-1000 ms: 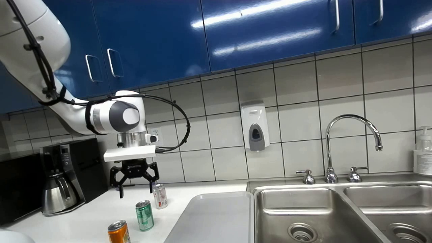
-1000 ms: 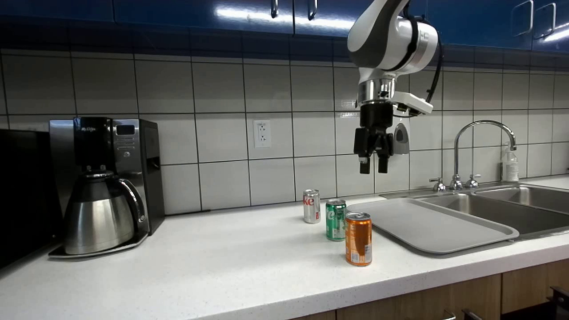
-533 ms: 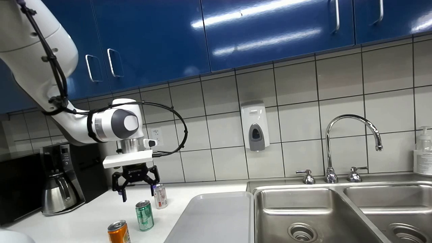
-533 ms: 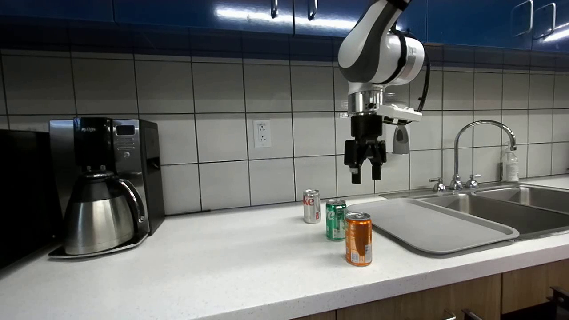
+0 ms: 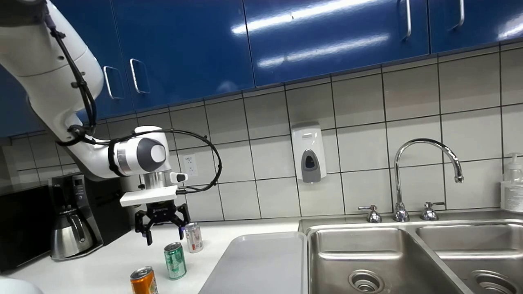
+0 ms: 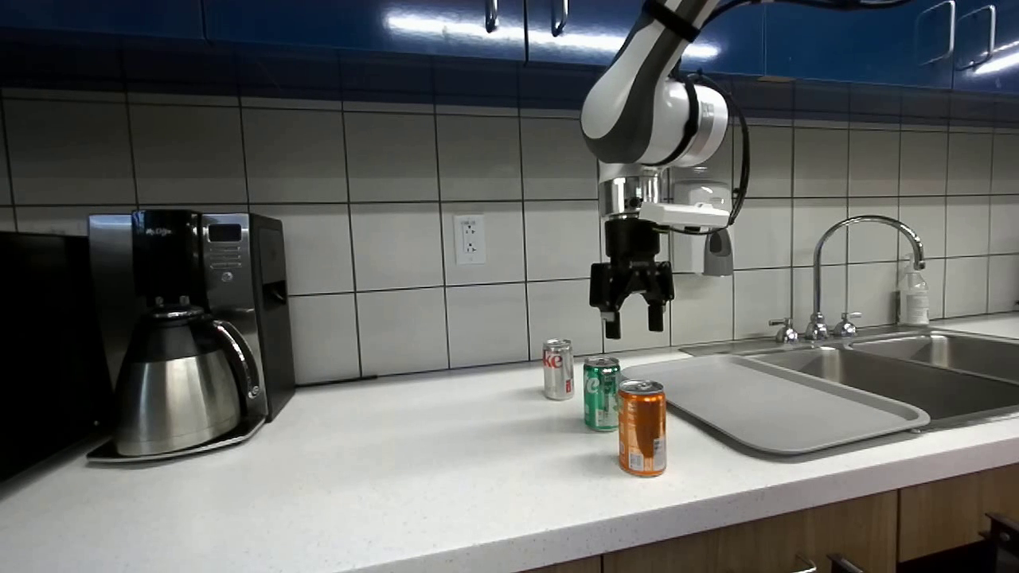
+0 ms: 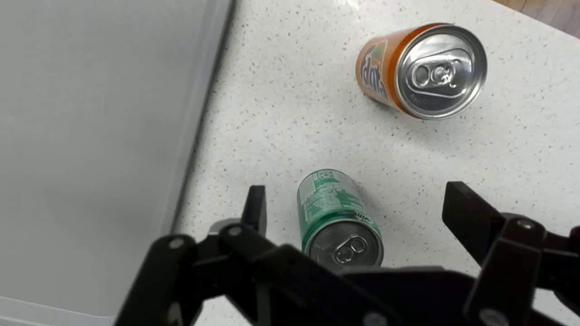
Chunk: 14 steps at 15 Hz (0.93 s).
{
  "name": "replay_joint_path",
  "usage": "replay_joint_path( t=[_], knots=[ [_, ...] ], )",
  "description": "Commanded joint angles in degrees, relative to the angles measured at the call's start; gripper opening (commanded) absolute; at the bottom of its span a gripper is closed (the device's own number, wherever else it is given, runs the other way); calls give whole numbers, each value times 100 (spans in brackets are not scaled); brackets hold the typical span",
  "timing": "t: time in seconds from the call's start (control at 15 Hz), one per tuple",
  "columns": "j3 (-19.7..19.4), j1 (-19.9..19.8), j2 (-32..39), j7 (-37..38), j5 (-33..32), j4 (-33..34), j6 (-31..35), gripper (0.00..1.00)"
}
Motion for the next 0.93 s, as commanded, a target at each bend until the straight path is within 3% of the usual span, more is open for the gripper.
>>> replay_joint_path(
  t=[0.0, 0.87],
  knots=[
    [104, -9, 367, 533, -306, 391, -103, 100],
    [116, 1, 457, 673, -456, 389, -65, 100]
  ],
)
